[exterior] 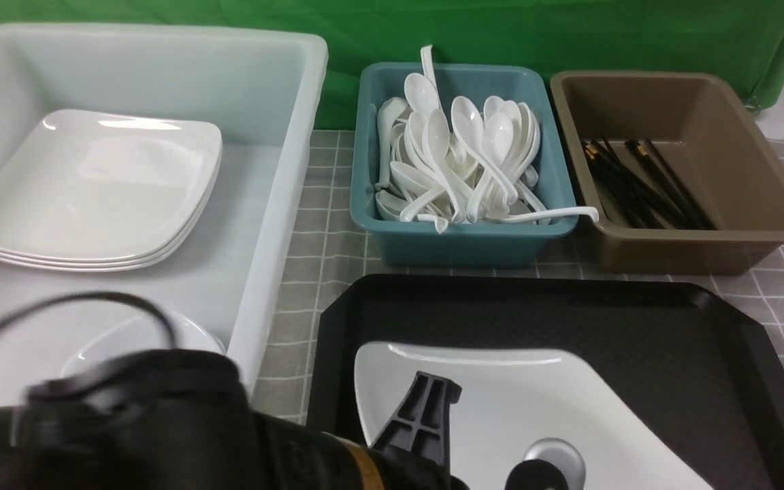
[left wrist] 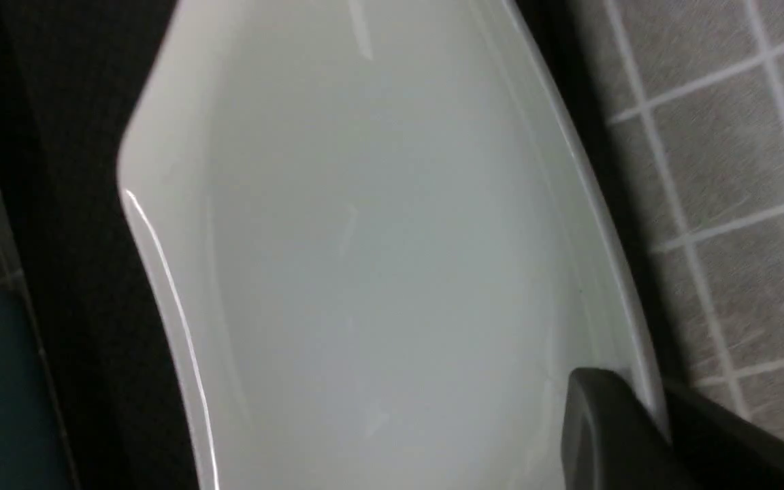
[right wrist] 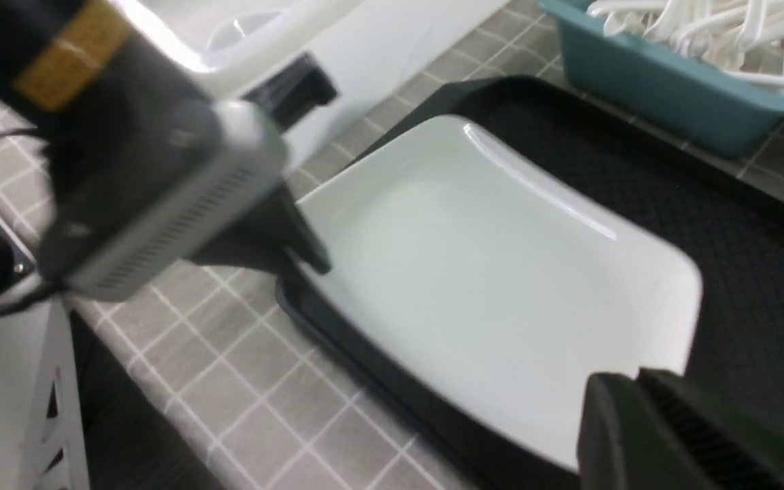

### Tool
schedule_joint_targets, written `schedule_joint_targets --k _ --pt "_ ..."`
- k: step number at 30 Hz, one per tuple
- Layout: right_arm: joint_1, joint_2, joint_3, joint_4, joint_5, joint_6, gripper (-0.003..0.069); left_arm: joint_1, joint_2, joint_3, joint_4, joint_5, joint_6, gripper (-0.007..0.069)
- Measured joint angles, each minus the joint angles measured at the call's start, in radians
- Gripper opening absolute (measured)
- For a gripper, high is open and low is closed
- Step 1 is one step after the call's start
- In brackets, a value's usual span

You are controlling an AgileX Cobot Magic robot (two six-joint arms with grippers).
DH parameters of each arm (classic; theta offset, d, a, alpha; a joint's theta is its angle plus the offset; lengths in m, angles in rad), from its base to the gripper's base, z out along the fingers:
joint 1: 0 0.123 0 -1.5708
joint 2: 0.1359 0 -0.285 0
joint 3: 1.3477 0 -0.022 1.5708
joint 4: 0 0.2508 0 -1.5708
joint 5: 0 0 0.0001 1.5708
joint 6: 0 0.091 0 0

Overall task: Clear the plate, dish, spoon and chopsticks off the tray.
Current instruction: Use the left arm to put the plate into the large storage box on the left

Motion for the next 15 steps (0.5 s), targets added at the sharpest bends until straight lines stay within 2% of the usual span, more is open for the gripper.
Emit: schedule_joint_targets --k 6,10,13,15 --pt "0.0 -0.001 -0.027 -0.078 0.002 0.08 0.006 -0.008 -0.128 -0.009 -0.042 0.04 -0.013 0.0029" --pt "0.0 -0.001 -0.03 -0.183 0.021 0.171 0.0061 -0.008 -0.228 -0.016 -0.031 0.015 -0.033 0.0029" --pt "0.0 -0.001 -0.03 -0.219 0.02 0.2 0.004 -0.008 -0.273 -0.039 0.007 0.002 -0.099 0.0029" --pt "0.0 0.003 -0.031 -0.242 0.002 0.232 0.0025 -0.008 -0.299 -0.079 0.1 0.005 -0.197 0.0029"
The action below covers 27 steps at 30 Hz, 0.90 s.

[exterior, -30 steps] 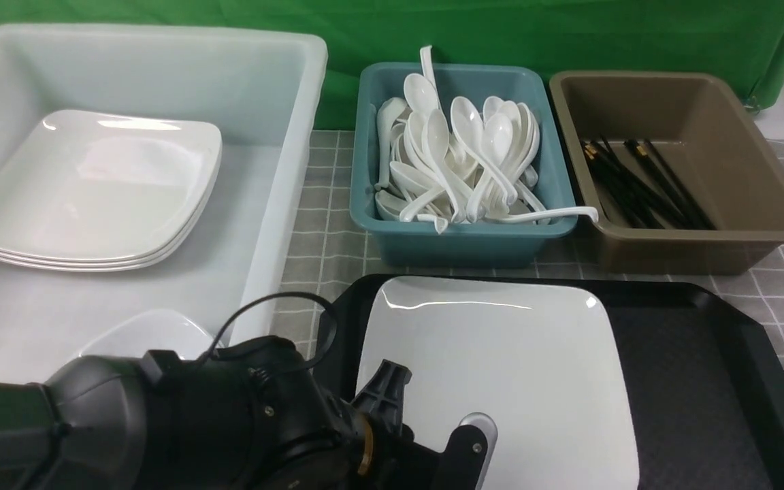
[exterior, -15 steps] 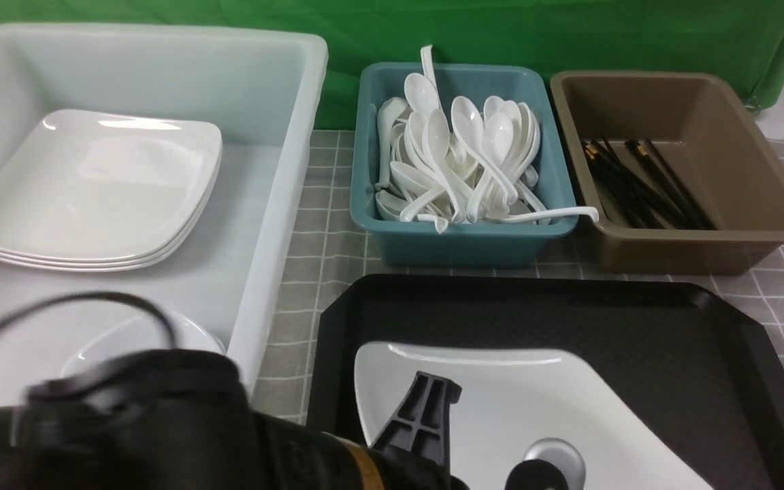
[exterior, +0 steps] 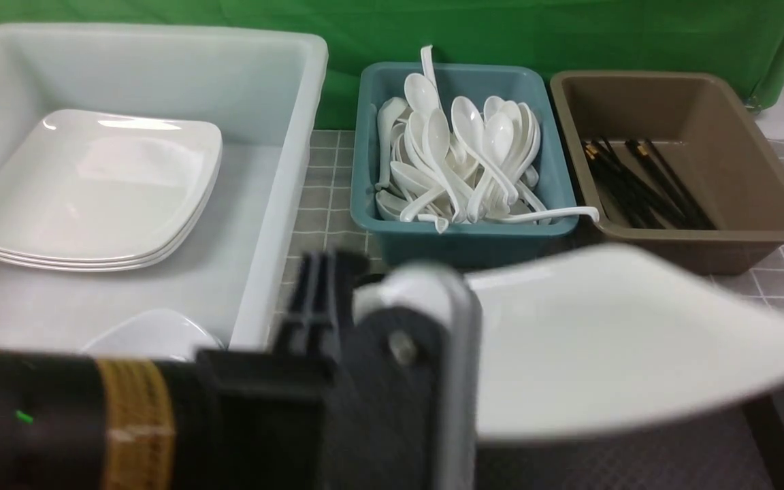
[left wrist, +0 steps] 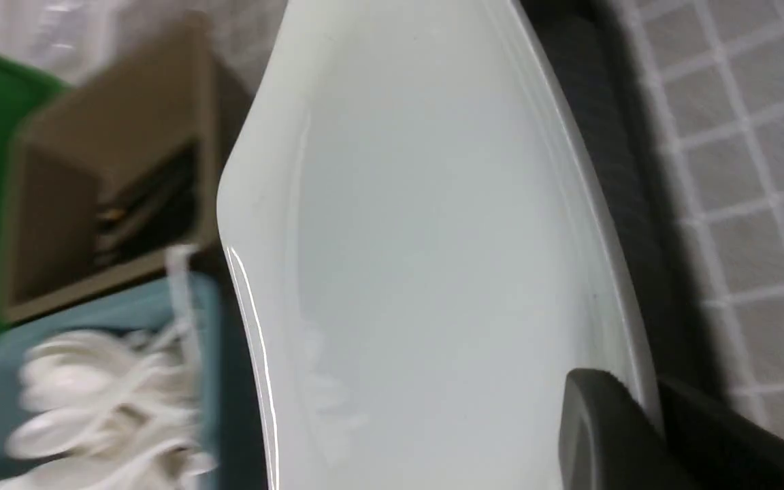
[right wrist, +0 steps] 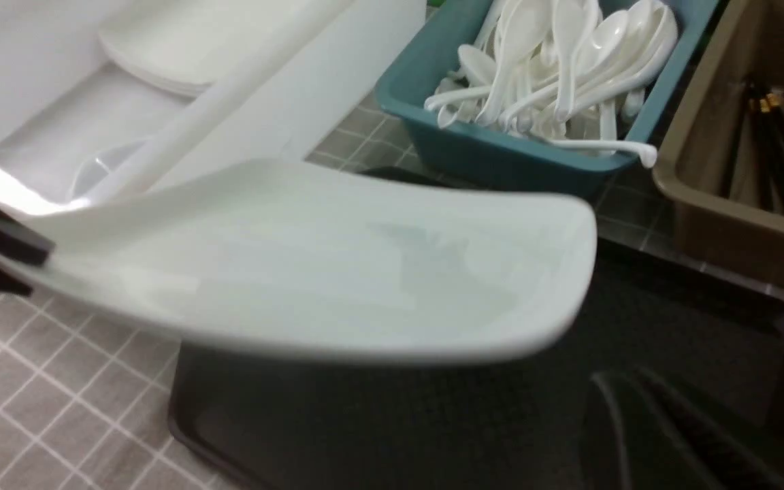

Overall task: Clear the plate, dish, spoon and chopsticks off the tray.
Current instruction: Use the left arm to put the plate into the large storage box on the left

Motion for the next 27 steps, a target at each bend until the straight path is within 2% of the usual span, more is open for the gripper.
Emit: schedule_joint_targets --k 4,7,8,9,10,11,12,13,14,15,16,17,18,19,22,27 --pt "0.0 0.029 -0.003 -0.01 -0.084 0.012 0.0025 0.041 -0.005 -0.068 0.175 0.037 -0.153 0.0029" --pt "0.0 0.076 -0.017 -0.011 -0.143 0.008 0.0025 0.149 0.008 -0.103 0.249 0.053 -0.21 0.0029" --pt "0.0 0.122 -0.037 -0.011 -0.163 -0.006 0.0025 0.259 0.028 -0.12 0.256 0.045 -0.211 0.0029" --pt "0.0 0.141 -0.047 -0.01 -0.168 -0.016 0.0025 0.323 0.042 -0.125 0.256 0.033 -0.204 0.0029" --pt "0.0 0.146 -0.049 -0.01 -0.168 -0.019 0.0025 0.323 0.045 -0.126 0.256 0.033 -0.202 0.0029" --pt "0.0 0.177 -0.065 -0.006 -0.176 -0.04 0.0025 0.431 0.073 -0.128 0.256 0.008 -0.181 0.0029" --pt "0.0 0.198 -0.074 0.0 -0.178 -0.058 0.0025 0.5 0.098 -0.129 0.256 -0.008 -0.164 0.0029" --pt "0.0 0.206 -0.078 0.004 -0.18 -0.064 0.0025 0.527 0.109 -0.129 0.256 -0.014 -0.157 0.0029" --pt "0.0 0.234 -0.087 0.016 -0.183 -0.097 0.0025 0.63 0.162 -0.13 0.26 -0.035 -0.132 0.0029" --pt "0.0 0.238 -0.088 0.019 -0.185 -0.104 0.0025 0.654 0.169 -0.13 0.262 -0.039 -0.129 0.0029" --pt "0.0 0.252 -0.09 0.03 -0.186 -0.121 0.0025 0.738 0.221 -0.13 0.271 -0.044 -0.114 0.0029" --pt "0.0 0.253 -0.09 0.031 -0.186 -0.121 0.0025 0.747 0.235 -0.13 0.271 -0.044 -0.111 0.0029" --pt "0.0 0.257 -0.092 0.037 -0.184 -0.133 0.0026 0.818 0.288 -0.13 0.276 -0.043 -0.101 0.0029" --pt "0.0 0.258 -0.092 0.038 -0.184 -0.136 0.0026 0.818 0.294 -0.13 0.276 -0.043 -0.1 0.0029" --pt "0.0 0.257 -0.094 0.042 -0.166 -0.153 0.0026 0.902 0.399 -0.13 0.284 -0.043 -0.077 0.0029" --pt "0.0 0.253 -0.094 0.045 -0.134 -0.158 0.0028 0.953 0.518 -0.13 0.316 -0.066 -0.075 0.0029"
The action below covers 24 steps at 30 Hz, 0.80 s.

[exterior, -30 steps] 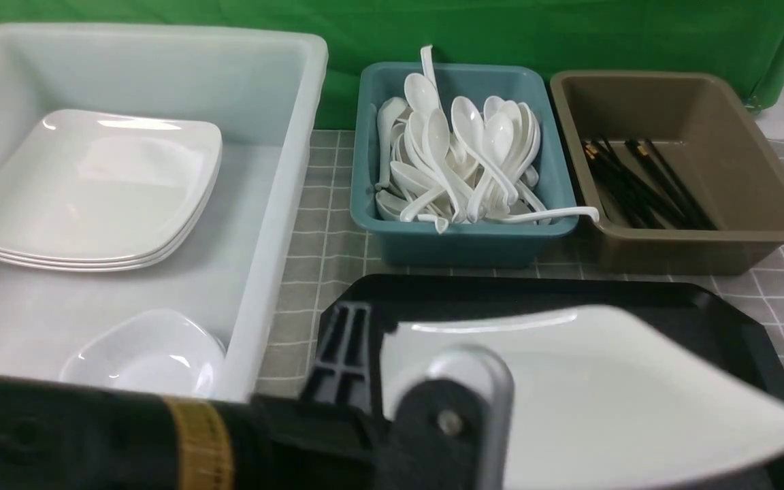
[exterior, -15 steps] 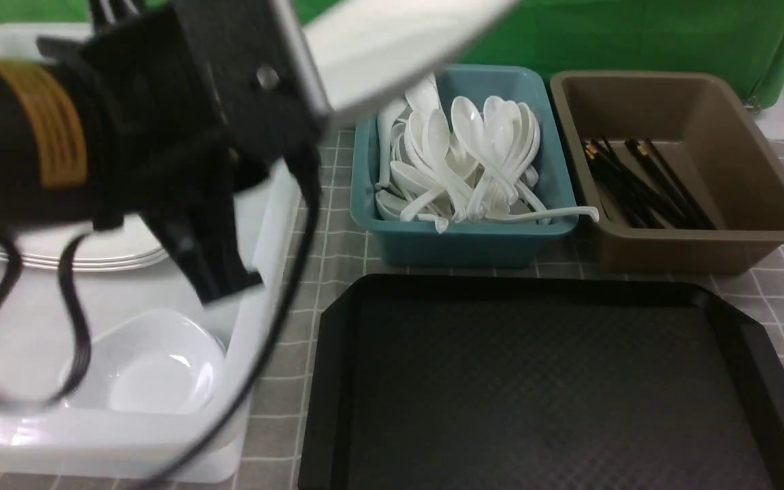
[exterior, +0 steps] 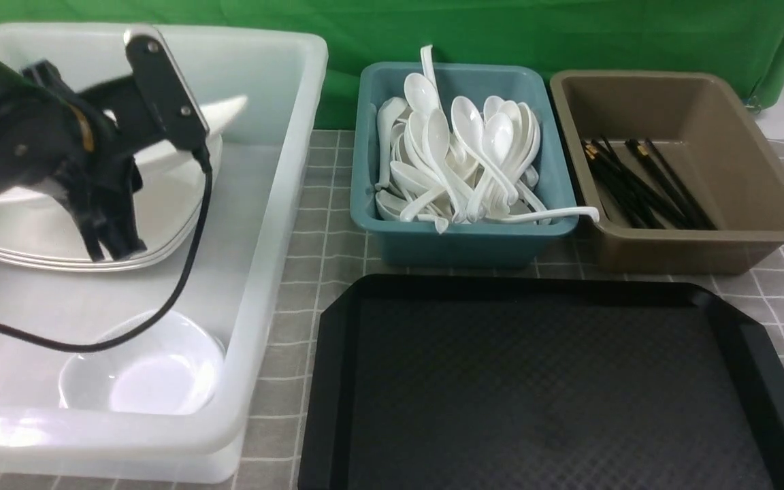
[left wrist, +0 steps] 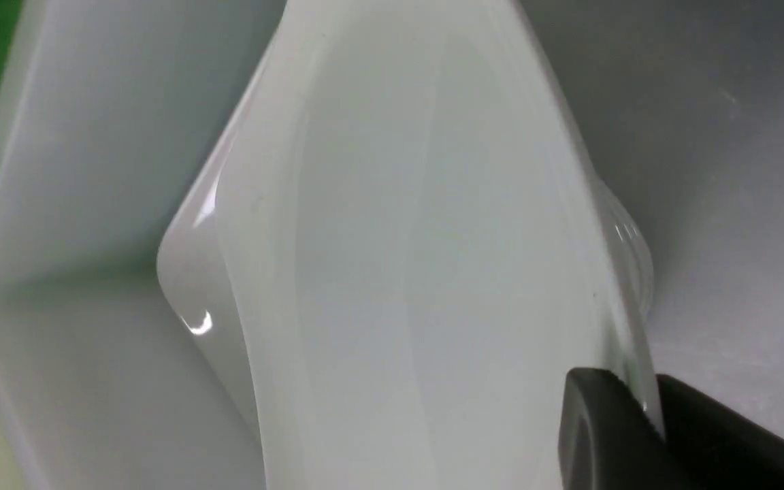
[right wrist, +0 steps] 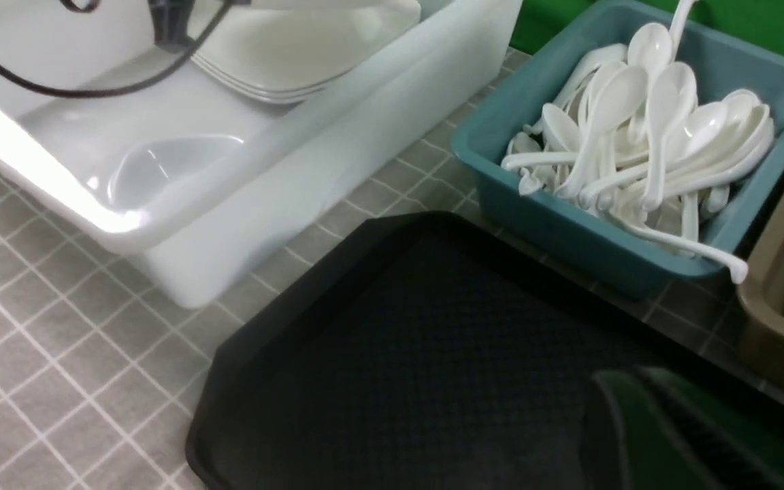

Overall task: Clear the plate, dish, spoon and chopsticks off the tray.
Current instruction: Use the left arm to put the plate into the large storage box on the left

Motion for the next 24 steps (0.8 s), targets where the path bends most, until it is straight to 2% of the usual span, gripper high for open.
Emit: schedule_joint_targets --k 13,17,20,21,24 --pt "0.0 0.0 -0.001 0.062 0.022 -0.024 0.0029 0.057 0.156 -0.005 0.098 -0.091 -0.155 0.0027" --pt "0.0 0.0 -0.001 0.107 0.023 -0.06 0.0029 0.057 0.186 -0.008 0.109 -0.12 -0.191 0.0056" --pt "0.0 0.0 -0.001 0.125 0.023 -0.075 0.0029 0.057 0.202 -0.008 0.122 -0.146 -0.208 0.0146" --pt "0.0 0.0 -0.001 0.128 0.024 -0.075 0.0029 0.057 0.203 -0.008 0.122 -0.147 -0.208 0.0154" --pt "0.0 0.0 -0.001 0.159 0.026 -0.079 0.0029 0.057 0.204 -0.008 0.125 -0.148 -0.209 0.0309"
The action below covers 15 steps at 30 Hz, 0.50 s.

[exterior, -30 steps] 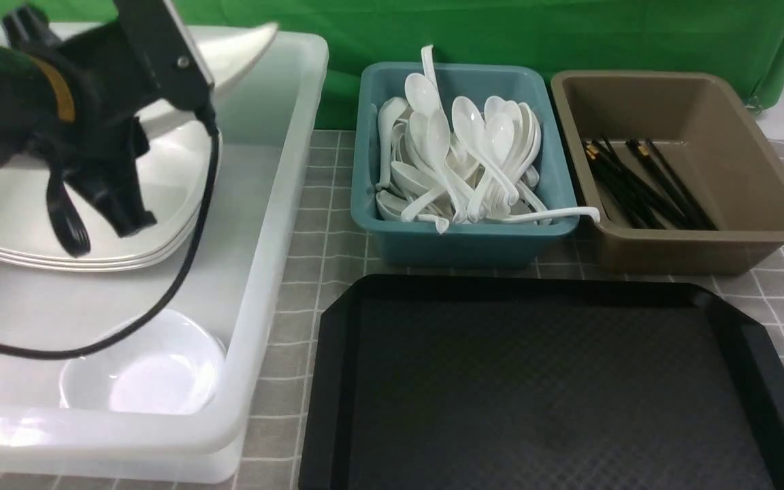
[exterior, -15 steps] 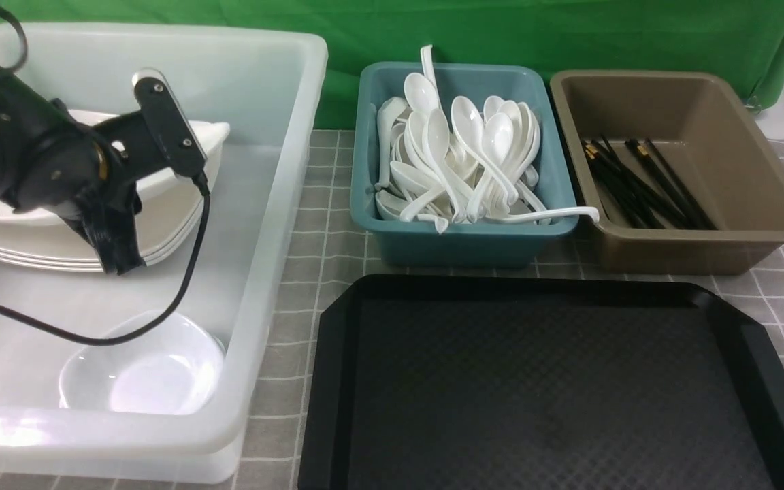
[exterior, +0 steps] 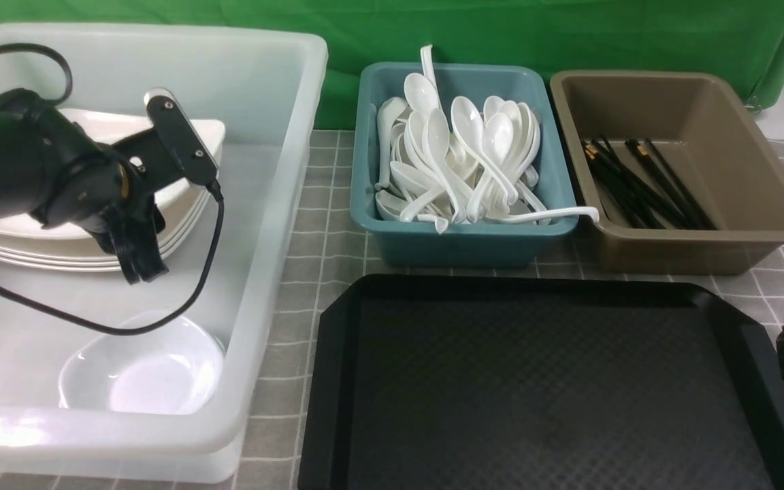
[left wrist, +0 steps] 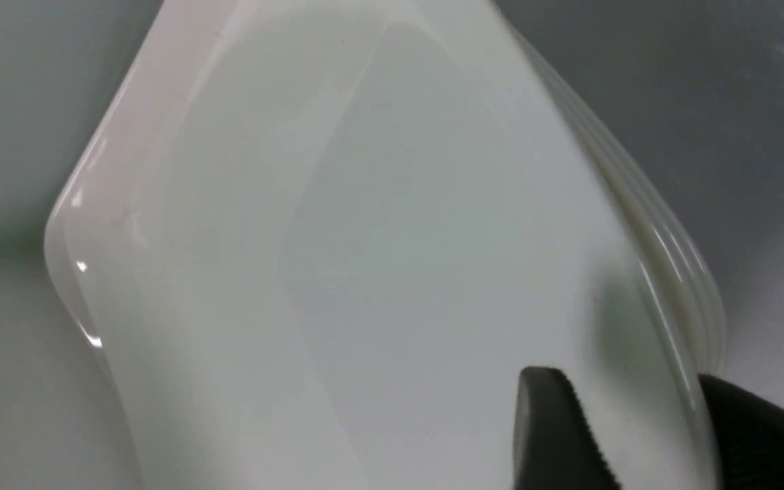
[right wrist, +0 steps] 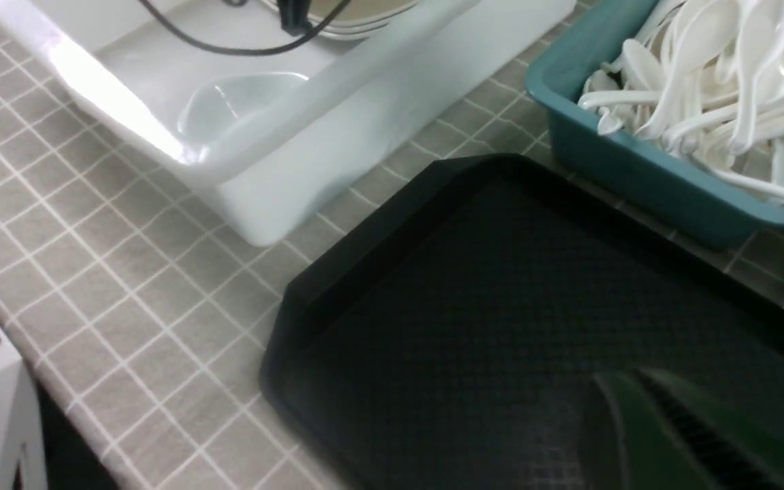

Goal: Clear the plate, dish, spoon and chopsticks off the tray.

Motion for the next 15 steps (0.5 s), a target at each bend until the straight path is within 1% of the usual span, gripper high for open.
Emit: schedule_joint_targets --k 2,3,4,5,6,8,9,10,11,12,13,15 --pt "0.0 0.0 0.0 0.016 0.0 -0.003 0.0029 0.0 -0.012 0.0 -0.014 0.003 -0.008 0.0414" --pt "0.0 0.0 0.0 0.018 0.0 -0.003 0.0029 0.0 -0.024 0.0 -0.027 0.007 -0.012 0.0449" --pt "0.0 0.0 0.0 0.018 0.0 -0.003 0.0029 0.0 -0.028 0.0 -0.034 0.008 -0.016 0.0466" --pt "0.0 0.0 0.0 0.019 0.0 -0.003 0.0029 0.0 -0.057 0.0 -0.076 0.016 -0.032 0.0521" --pt "0.0 0.0 0.0 0.019 0.0 -0.003 0.0029 0.0 -0.085 -0.001 -0.123 0.028 -0.044 0.0556" --pt "0.0 0.0 0.0 0.019 0.0 -0.004 0.0033 0.0 -0.143 -0.002 -0.235 0.066 -0.06 0.0605" --pt "0.0 0.0 0.0 0.019 0.0 -0.004 0.0033 0.0 -0.143 -0.002 -0.235 0.066 -0.06 0.0605" --pt "0.0 0.0 0.0 0.019 -0.002 -0.008 0.0036 0.0 -0.216 -0.003 -0.355 0.102 -0.059 0.0631" --pt "0.0 0.0 0.0 0.019 -0.002 -0.009 0.0036 -0.001 -0.258 -0.003 -0.42 0.119 -0.056 0.0633" --pt "0.0 0.0 0.0 0.019 -0.004 -0.009 0.0036 -0.003 -0.266 -0.003 -0.444 0.124 -0.054 0.0633" --pt "0.0 0.0 0.0 0.019 -0.004 -0.012 0.0038 -0.014 -0.344 -0.003 -0.535 0.141 -0.051 0.0622" --pt "0.0 0.0 0.0 0.019 -0.004 -0.018 0.0043 -0.046 -0.46 0.002 -0.638 0.152 -0.028 0.0562"
